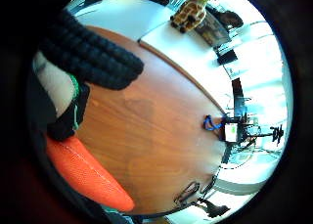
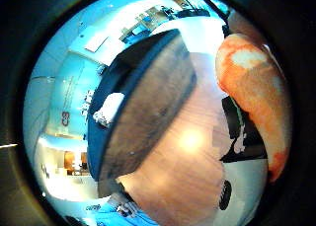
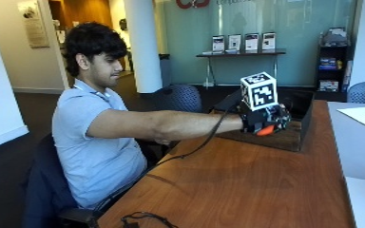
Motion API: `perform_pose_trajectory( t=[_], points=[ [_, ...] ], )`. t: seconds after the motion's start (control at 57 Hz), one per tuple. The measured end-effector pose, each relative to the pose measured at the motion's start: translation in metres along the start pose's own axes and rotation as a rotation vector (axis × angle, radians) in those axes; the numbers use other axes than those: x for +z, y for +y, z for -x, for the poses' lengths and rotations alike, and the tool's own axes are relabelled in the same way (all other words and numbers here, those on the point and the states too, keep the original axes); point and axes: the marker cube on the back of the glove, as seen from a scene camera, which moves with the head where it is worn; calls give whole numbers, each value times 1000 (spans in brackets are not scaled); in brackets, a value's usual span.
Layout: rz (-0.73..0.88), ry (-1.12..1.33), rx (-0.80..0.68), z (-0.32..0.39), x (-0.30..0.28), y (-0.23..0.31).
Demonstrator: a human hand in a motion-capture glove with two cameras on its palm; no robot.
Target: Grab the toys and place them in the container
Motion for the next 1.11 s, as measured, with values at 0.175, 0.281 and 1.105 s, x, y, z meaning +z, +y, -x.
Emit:
perform_pose_trajectory(
  t=[0.175,0.281,1.105],
  points=[
    [-33,13,-119,67,-46,-14],
    [-56,35,-160,108,-61,-24],
    [39,-31,-199,178,-77,-33]
  ],
)
